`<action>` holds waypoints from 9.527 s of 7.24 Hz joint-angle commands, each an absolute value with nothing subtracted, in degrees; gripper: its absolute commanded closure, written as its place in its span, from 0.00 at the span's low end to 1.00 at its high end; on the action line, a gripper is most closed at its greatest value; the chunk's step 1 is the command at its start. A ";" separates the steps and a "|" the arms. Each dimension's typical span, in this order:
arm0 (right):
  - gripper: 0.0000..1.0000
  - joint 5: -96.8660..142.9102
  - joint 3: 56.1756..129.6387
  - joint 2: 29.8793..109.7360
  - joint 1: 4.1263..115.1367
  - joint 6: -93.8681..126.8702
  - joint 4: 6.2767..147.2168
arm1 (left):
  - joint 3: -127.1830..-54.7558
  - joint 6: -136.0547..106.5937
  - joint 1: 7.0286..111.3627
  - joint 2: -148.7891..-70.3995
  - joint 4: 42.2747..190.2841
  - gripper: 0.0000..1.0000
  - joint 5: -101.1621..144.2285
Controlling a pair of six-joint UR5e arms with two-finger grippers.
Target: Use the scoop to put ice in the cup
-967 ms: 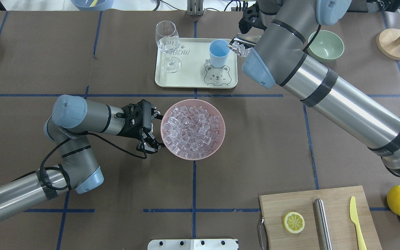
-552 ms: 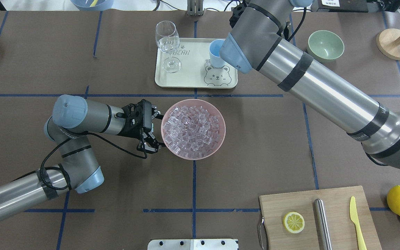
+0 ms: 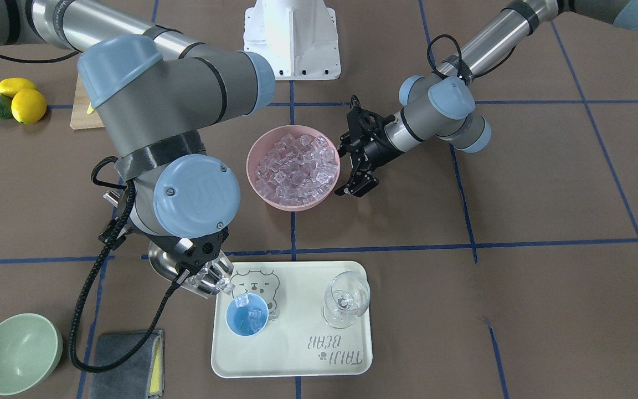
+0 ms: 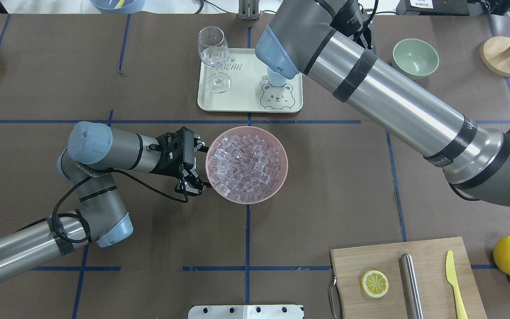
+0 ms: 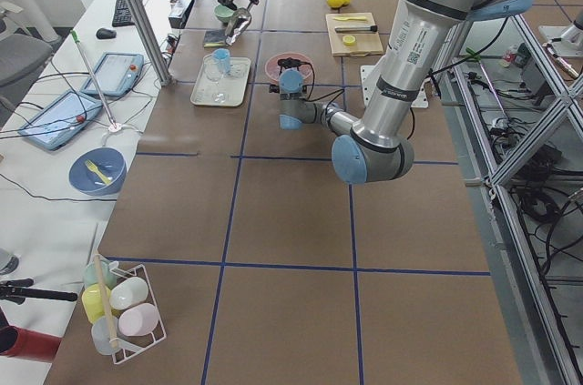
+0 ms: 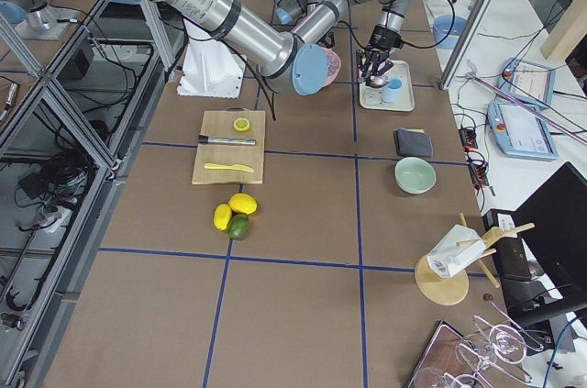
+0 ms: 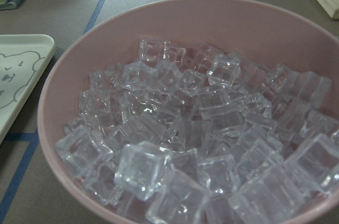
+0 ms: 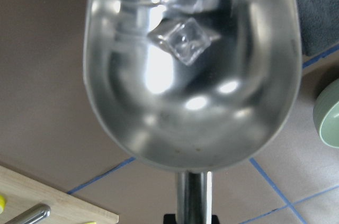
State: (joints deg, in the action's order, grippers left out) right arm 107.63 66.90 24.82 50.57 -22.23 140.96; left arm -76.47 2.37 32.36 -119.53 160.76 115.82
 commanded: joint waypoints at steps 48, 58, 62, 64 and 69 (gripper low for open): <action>0.00 122.88 111.08 82.27 49.01 50.55 93.52 | -76.73 2.64 32.34 -118.48 160.93 0.00 115.93; 0.00 132.01 97.19 95.26 94.75 -14.60 94.39 | -78.92 2.38 38.29 -115.66 159.09 0.00 120.64; 0.00 132.71 98.44 95.10 93.34 -10.29 94.05 | -89.63 2.81 56.99 -113.91 131.63 0.00 126.67; 0.00 132.63 98.44 95.10 92.29 -10.02 93.78 | -91.05 3.16 63.26 -107.79 126.85 0.00 126.29; 0.00 132.63 98.26 94.57 90.62 -7.82 93.87 | -88.60 12.46 86.02 -101.95 103.26 0.00 133.51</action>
State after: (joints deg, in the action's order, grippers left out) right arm 132.60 98.31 94.63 90.73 -7.94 93.80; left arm -89.28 10.30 82.15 -102.23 111.62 132.91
